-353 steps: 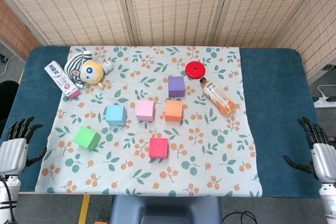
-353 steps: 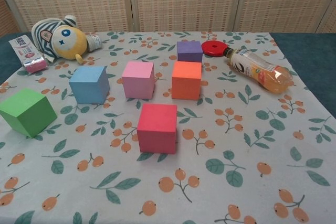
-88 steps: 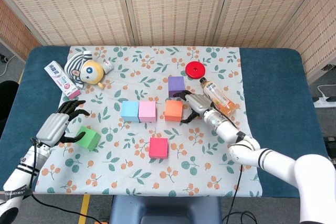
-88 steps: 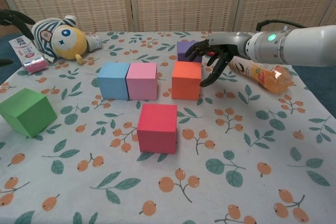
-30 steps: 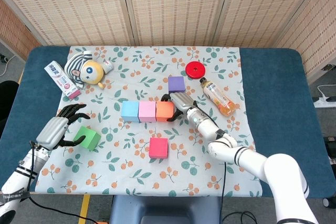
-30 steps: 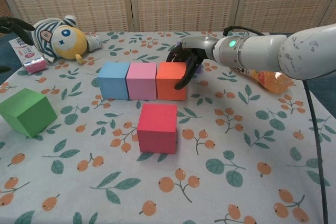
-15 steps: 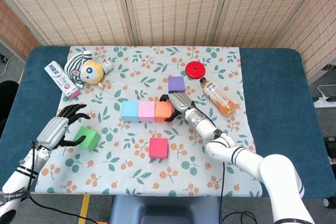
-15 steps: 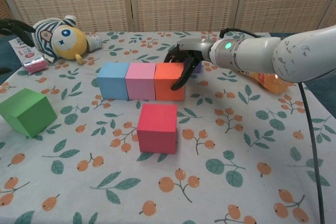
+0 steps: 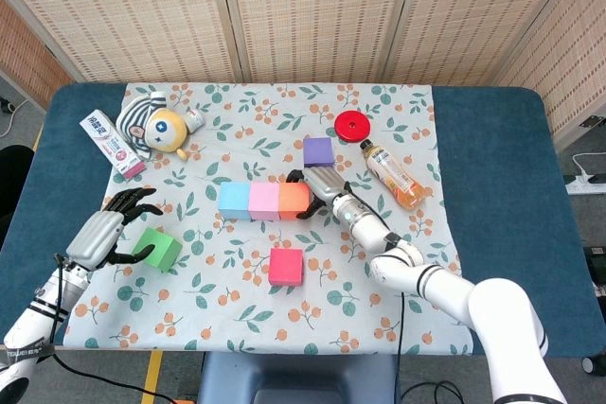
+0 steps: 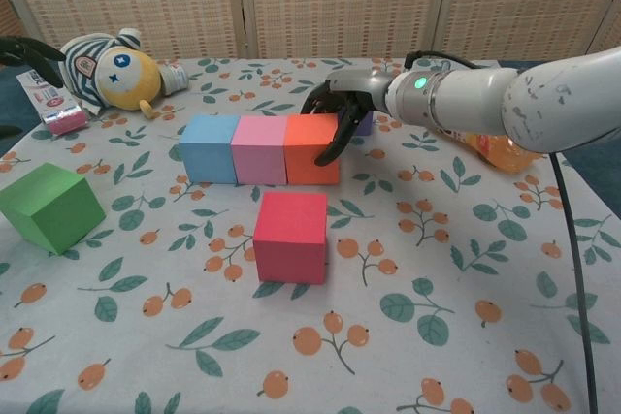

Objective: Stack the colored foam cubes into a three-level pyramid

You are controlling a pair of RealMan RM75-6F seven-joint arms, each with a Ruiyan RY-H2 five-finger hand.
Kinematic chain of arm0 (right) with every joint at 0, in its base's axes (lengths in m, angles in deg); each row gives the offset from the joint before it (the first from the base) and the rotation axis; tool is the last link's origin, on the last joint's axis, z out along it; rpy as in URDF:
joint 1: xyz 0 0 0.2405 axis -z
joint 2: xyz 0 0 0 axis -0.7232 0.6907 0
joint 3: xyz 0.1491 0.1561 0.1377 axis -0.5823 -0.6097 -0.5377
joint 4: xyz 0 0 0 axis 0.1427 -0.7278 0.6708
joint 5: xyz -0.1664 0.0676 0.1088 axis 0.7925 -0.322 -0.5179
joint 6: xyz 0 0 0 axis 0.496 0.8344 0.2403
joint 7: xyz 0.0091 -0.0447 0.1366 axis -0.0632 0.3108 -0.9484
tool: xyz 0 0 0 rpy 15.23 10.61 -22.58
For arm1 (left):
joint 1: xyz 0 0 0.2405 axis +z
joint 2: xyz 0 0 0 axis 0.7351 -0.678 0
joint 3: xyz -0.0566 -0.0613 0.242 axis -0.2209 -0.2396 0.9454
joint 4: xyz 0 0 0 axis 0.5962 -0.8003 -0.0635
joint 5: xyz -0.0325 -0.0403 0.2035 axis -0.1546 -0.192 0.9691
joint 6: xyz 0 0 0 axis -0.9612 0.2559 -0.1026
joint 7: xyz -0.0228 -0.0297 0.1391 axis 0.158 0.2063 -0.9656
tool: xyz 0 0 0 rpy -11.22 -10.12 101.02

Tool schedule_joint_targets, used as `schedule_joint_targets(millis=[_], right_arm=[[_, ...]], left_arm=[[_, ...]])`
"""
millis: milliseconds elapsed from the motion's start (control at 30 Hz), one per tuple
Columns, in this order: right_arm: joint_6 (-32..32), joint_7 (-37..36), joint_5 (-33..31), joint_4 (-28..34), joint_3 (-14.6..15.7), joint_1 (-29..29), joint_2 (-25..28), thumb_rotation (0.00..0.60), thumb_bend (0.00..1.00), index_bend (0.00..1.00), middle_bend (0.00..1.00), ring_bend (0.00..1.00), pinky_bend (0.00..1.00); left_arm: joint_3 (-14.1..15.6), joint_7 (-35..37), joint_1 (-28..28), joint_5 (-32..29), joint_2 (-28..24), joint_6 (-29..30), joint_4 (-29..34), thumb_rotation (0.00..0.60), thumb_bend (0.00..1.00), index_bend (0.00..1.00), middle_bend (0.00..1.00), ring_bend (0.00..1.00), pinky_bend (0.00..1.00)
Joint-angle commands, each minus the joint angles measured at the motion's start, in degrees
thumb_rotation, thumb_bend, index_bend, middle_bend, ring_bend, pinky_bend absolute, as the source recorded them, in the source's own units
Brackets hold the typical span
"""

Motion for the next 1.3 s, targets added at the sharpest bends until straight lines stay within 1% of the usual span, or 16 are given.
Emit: schedule_joint_targets(millis=[33,100,267,333,400,467,600,700,900,1033,1133,1200,1300], right_arm=[[0.0,-0.1,0.1,-0.3,0.0,-0.1,-0.2,0.600,0.04,0.32,0.32,0.19,0.26],[-0.1,-0.2,0.2,-0.4,0.1,-0.1,-0.4,0.600,0.04,0.30,0.32,0.19,0.25],[-0.6,-0.2,0.3,-0.7,0.4,-0.2,-0.6,0.600,0.04,0.19,0.29,0.17,0.22],[-0.7,-0.2,0.4,-0.7,0.4,-0.2,-0.6,0.600,0.04,0.14,0.27,0.15,0.21],[-0.8,-0.2,0.4,-0.1,0.5,0.0,-0.2,0.600,0.04,0.06,0.22,0.13,0.19],[-0.6,-0.2,0.6,0.5,0.6,0.2,0.2,0.600,0.04,0.01,0.17,0.09,0.15],[0.3,-0.1,1.1,3.0,0.8,1.1,2.1,0.600,0.04,0.00,0.07,0.01,0.07],[2.2,0.2,1.8,5.9,0.9,2.2,4.4,0.600,0.04,0.00,0.02,0.00,0.02],[5.6,1.5,2.5,13.9,1.2,4.9,10.6,0.600,0.04,0.00,0.01,0.00,0.01],[6.3,2.0,2.6,16.1,1.4,5.5,12.1,0.600,0.04,0.00,0.01,0.00,0.00],[8.6,3.4,3.2,21.2,1.7,7.0,15.8,0.600,0.04,0.00,0.01,0.00,0.00],[10.5,6.0,3.7,21.7,2.2,7.5,17.4,0.600,0.04,0.00,0.01,0.00,0.00],[10.0,9.3,2.2,18.9,3.1,6.8,16.0,0.600,0.04,0.00,0.00,0.00,0.00]], left_arm=[[0.1,0.0,0.0,0.0,0.1,-0.1,-0.1,0.600,0.32,0.30,0.06,0.00,0.04],[0.1,0.0,0.0,0.0,0.1,-0.1,-0.2,0.600,0.32,0.30,0.06,0.00,0.04],[0.0,0.3,0.0,0.0,0.2,0.0,-0.4,0.600,0.32,0.29,0.05,0.00,0.04],[0.1,0.4,0.1,0.0,0.2,0.1,-0.4,0.600,0.32,0.29,0.05,0.00,0.04],[0.1,0.4,0.1,0.1,0.2,0.1,-0.4,0.600,0.32,0.28,0.05,0.00,0.04],[0.1,0.3,0.1,0.0,0.2,0.1,-0.5,0.600,0.32,0.28,0.05,0.00,0.04],[0.1,0.4,0.2,0.1,0.1,0.2,-0.5,0.600,0.32,0.28,0.05,0.00,0.04],[0.0,0.3,0.2,0.1,0.1,0.5,-0.4,0.600,0.32,0.28,0.05,0.00,0.04],[0.0,0.2,0.4,0.2,0.1,0.9,-0.2,0.600,0.32,0.28,0.05,0.00,0.04],[0.0,0.2,0.4,0.2,0.1,0.8,-0.1,0.600,0.32,0.28,0.05,0.00,0.04],[0.0,-0.1,0.3,0.3,0.1,0.9,0.1,0.600,0.32,0.28,0.05,0.00,0.04],[-0.2,-0.2,0.3,0.1,0.0,0.8,0.2,0.600,0.32,0.28,0.05,0.00,0.04],[-0.3,-0.4,0.1,-0.2,0.0,0.5,0.4,0.600,0.32,0.28,0.05,0.00,0.04]])
